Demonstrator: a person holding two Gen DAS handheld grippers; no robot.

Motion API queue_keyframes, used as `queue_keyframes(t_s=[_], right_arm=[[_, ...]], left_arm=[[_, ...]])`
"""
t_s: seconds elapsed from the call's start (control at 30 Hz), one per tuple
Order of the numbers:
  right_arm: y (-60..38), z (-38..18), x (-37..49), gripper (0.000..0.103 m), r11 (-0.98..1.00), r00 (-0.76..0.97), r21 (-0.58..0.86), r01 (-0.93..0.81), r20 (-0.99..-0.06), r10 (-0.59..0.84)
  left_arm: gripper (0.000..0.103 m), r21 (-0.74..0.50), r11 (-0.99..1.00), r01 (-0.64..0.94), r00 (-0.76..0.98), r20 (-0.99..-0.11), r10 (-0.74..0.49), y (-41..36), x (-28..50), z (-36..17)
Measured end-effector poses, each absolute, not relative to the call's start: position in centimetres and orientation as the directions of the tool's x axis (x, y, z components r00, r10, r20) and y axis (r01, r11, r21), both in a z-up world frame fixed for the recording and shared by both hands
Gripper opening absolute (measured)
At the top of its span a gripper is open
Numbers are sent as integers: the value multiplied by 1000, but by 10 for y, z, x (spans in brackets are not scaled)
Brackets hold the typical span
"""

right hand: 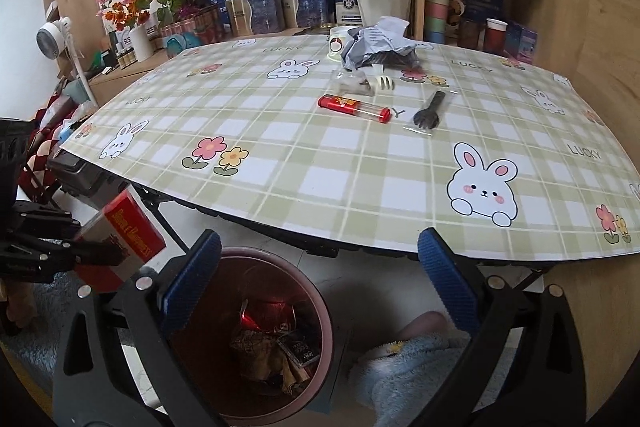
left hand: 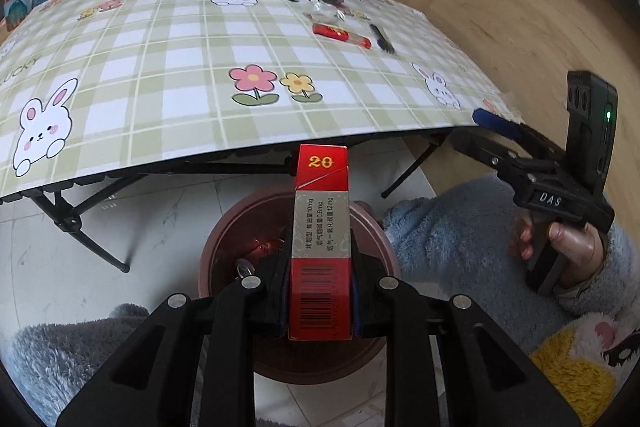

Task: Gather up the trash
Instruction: 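Open the left gripper over the bin to drop the cigarette box, then move the right gripper to the crumpled white plastic bag and grasp it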

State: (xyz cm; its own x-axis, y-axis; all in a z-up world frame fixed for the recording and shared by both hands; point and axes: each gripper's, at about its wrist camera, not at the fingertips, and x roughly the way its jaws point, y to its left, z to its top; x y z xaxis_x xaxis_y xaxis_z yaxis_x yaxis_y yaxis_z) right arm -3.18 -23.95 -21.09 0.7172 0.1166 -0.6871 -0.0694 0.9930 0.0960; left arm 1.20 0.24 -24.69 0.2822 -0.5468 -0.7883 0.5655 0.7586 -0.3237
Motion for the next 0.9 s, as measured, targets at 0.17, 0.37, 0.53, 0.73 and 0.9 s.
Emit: queue_keyframes(t_s=[0.17,0.37,0.53,0.73,0.9], right_arm=[[-241,-211,-33,97,993,718,100,-67,-686,118],[-241,-213,-33,97,993,716,106,-61,-688,117],[-241,-213,-33,97,993,714,103,-63,-691,117],[-239,-215,-32,97,993,708,99,-63,-697,114],[-237,-216,-31,97,993,704,97,-63,-701,113]], left_arm=[[25,-293,761,579,277,-807,-521,-5,9,-248],[77,-276,779,563,343,-780,-524,3,8,-239],[88,-240,848,473,502,-717,-483,22,7,-222],[92,-250,905,345,625,-658,-420,47,10,-211],[92,-242,928,283,655,-658,-371,55,14,-209]])
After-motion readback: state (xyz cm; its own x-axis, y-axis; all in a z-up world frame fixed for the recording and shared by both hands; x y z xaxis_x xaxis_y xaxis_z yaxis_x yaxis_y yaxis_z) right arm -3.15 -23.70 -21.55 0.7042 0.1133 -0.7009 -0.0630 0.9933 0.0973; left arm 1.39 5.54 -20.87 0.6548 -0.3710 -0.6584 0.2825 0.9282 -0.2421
